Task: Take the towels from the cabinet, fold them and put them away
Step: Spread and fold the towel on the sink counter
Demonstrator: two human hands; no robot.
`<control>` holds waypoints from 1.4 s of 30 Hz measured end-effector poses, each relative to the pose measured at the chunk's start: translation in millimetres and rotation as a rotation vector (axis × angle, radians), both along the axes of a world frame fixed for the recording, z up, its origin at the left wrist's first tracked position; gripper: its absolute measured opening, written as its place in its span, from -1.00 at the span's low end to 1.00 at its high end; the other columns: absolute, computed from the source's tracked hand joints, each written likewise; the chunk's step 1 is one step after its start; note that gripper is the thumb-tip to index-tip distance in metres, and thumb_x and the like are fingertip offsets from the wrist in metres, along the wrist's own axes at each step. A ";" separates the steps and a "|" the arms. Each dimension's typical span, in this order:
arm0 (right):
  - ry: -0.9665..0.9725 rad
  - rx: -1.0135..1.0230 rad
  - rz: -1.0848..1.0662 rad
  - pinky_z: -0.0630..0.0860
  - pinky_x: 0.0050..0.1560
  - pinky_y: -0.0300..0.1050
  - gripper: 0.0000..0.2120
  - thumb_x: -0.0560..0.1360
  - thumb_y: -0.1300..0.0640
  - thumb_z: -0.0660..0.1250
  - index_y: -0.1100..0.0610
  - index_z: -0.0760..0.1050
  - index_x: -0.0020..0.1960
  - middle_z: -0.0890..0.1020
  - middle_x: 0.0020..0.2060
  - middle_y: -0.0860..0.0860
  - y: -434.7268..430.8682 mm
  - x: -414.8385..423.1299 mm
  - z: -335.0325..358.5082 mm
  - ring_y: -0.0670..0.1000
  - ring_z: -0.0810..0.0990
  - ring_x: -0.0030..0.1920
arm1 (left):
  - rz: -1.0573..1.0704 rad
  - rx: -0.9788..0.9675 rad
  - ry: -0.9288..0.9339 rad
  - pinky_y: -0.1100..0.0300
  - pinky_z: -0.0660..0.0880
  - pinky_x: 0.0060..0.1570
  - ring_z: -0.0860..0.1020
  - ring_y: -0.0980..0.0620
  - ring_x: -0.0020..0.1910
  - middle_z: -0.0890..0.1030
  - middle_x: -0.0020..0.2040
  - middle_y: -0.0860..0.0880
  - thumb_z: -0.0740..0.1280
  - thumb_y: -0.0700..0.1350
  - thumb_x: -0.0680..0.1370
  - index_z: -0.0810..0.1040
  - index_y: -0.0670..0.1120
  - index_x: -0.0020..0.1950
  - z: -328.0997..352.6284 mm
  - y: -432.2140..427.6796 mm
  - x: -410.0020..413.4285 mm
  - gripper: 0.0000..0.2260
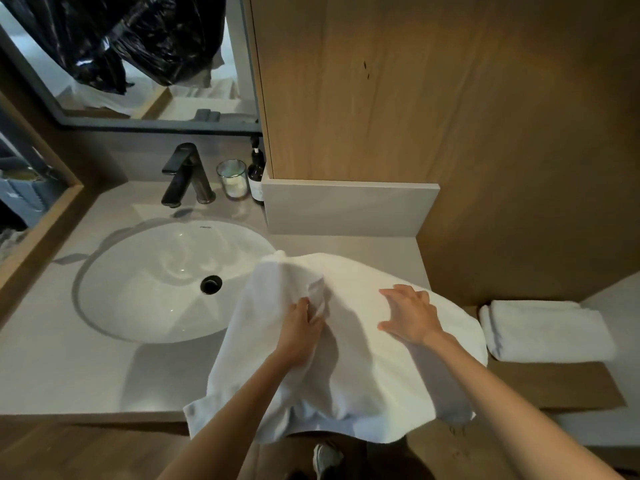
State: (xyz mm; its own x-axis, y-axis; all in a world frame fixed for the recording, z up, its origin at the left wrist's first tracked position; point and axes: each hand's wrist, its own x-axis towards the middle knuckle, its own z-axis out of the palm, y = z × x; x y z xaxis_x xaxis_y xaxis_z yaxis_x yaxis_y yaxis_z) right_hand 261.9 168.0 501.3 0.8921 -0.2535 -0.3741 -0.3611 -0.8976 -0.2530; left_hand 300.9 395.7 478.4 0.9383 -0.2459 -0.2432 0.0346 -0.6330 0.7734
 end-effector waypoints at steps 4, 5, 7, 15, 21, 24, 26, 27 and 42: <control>-0.077 -0.014 -0.008 0.33 0.28 0.05 -0.43 0.42 -0.11 0.44 -0.14 0.37 0.39 0.34 0.35 -0.04 2.2 -3.2 -5.8 0.12 0.33 0.33 | 0.042 -0.015 -0.031 0.18 0.40 -0.22 0.47 0.01 -0.20 0.49 -0.12 -0.05 0.28 0.02 0.57 0.44 -0.08 -0.04 -8.0 0.8 -0.1 -0.83; -0.084 0.011 -0.006 0.37 0.26 0.03 -0.47 0.41 -0.10 0.45 -0.13 0.42 0.34 0.38 0.29 -0.03 1.1 -2.0 -6.4 0.11 0.39 0.30 | 0.048 -0.028 -0.024 0.18 0.38 -0.26 0.47 0.01 -0.23 0.50 -0.16 -0.06 0.30 0.03 0.56 0.44 -0.10 -0.07 -7.1 0.1 0.9 -0.80; -0.105 0.101 0.010 0.46 0.17 -0.05 -0.56 0.39 -0.12 0.47 -0.10 0.50 0.24 0.51 0.15 -0.06 -1.9 1.5 -4.3 0.05 0.53 0.17 | 0.067 -0.064 0.002 0.16 0.38 -0.27 0.45 -0.01 -0.29 0.50 -0.24 -0.10 0.32 0.05 0.55 0.44 -0.16 -0.11 -5.1 -0.9 2.2 -0.73; -0.052 -0.015 -0.178 0.27 0.27 0.05 -0.48 0.49 -0.08 0.35 0.02 0.34 0.40 0.38 0.34 0.05 -12.8 14.3 -0.5 0.14 0.28 0.33 | 0.053 -0.113 0.059 0.08 0.41 -0.22 0.45 -0.02 -0.29 0.50 -0.30 -0.06 0.27 -0.09 0.58 0.47 -0.11 -0.13 -6.7 4.0 4.7 -0.87; -0.160 -0.206 -0.110 0.20 0.03 -0.02 -0.81 0.44 0.02 0.37 0.00 0.47 0.02 0.45 0.01 -0.03 -6.8 17.7 9.1 0.07 0.34 0.13 | 0.021 -0.087 0.048 0.21 0.37 -0.27 0.45 0.03 -0.30 0.51 -0.28 -0.03 0.31 -0.12 0.57 0.50 -0.11 -0.03 -7.8 6.2 6.0 -0.93; -0.539 -0.092 0.072 0.19 -0.28 -0.16 -0.72 0.25 0.35 0.36 0.03 0.34 -0.28 0.47 -0.34 -0.06 0.4 12.5 24.1 0.12 0.54 -0.22 | 0.022 -0.087 0.052 0.24 0.39 -0.26 0.45 0.05 -0.32 0.53 -0.29 -0.02 0.33 -0.13 0.56 0.50 -0.12 -0.04 -10.6 7.6 6.9 -0.92; -0.748 -0.102 0.274 0.23 -0.41 -0.16 -0.73 0.13 0.38 0.32 0.06 0.38 -0.32 0.48 -0.41 -0.01 17.3 -0.2 35.3 0.12 0.50 -0.38 | 0.035 -0.116 0.064 0.22 0.43 -0.24 0.47 0.07 -0.34 0.55 -0.30 -0.04 0.34 -0.14 0.55 0.51 -0.15 -0.04 -11.8 8.4 6.5 -0.91; -0.769 -0.117 0.359 0.28 -0.40 -0.13 -0.78 0.15 0.35 0.29 0.08 0.43 -0.31 0.49 -0.40 0.00 26.8 -8.6 36.3 0.09 0.48 -0.39 | 0.045 -0.143 0.073 0.21 0.46 -0.24 0.49 0.06 -0.34 0.58 -0.29 -0.07 0.33 -0.14 0.55 0.53 -0.16 -0.03 -12.4 8.5 5.8 -0.91; -0.312 0.431 -0.463 0.47 0.27 -0.08 -0.28 0.35 0.20 0.54 0.14 0.30 0.43 0.31 0.31 0.06 30.7 -39.7 -23.3 0.07 0.50 0.19 | 0.146 -0.313 0.078 0.45 0.41 -0.39 0.53 0.23 -0.47 0.61 -0.35 0.01 0.30 -0.02 0.59 0.59 -0.01 -0.04 -5.2 7.0 -1.3 -0.89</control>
